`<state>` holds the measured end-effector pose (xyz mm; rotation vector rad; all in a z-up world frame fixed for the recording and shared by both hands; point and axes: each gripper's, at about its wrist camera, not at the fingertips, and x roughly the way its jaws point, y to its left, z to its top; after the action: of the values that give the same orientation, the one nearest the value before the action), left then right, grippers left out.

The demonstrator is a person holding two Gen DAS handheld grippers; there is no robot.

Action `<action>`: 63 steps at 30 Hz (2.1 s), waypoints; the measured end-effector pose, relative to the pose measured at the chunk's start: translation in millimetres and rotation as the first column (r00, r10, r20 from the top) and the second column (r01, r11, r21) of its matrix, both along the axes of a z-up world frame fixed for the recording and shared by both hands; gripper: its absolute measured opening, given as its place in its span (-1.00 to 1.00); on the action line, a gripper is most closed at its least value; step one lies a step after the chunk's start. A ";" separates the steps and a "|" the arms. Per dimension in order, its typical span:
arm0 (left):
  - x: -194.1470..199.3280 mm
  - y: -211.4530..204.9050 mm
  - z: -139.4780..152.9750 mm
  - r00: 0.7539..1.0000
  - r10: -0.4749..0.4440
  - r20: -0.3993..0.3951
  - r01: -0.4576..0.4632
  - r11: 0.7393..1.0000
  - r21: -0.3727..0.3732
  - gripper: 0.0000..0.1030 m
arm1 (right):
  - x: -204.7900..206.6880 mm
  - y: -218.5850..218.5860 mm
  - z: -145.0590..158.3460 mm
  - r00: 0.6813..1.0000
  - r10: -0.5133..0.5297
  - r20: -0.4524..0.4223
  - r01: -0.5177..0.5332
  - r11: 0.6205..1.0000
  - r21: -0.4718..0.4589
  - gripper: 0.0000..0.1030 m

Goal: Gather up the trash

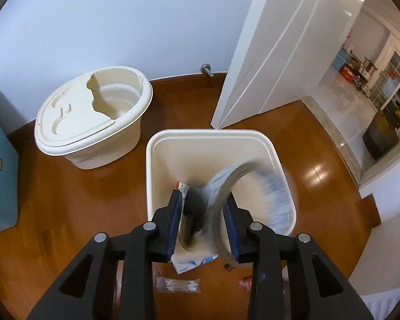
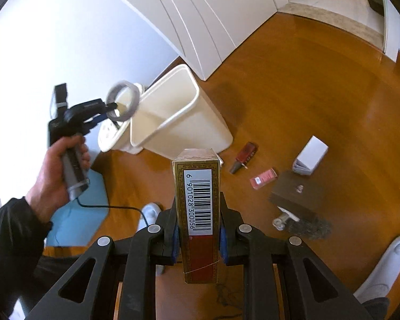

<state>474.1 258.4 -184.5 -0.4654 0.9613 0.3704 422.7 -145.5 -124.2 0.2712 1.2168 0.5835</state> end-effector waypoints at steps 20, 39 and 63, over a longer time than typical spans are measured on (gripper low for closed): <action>-81.0 51.4 136.6 0.970 -0.008 0.243 0.031 0.996 -0.088 -0.24 | 5.3 35.0 42.7 0.995 0.055 0.080 -0.060 0.996 0.072 -0.53; -187.6 112.5 120.2 0.960 0.174 0.218 -0.114 0.958 -0.264 -0.22 | 173.0 289.0 -43.5 0.991 0.117 -0.063 -0.123 0.986 -0.110 -0.27; -186.1 124.5 86.1 0.999 0.032 -0.003 -0.032 0.973 -0.229 0.26 | -121.6 53.8 -141.8 0.907 0.403 -0.125 -0.413 0.790 -0.454 0.39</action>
<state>288.0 382.9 -98.3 -0.6920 1.0014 0.2891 301.1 -91.7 -265.9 -0.4166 1.4084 0.6330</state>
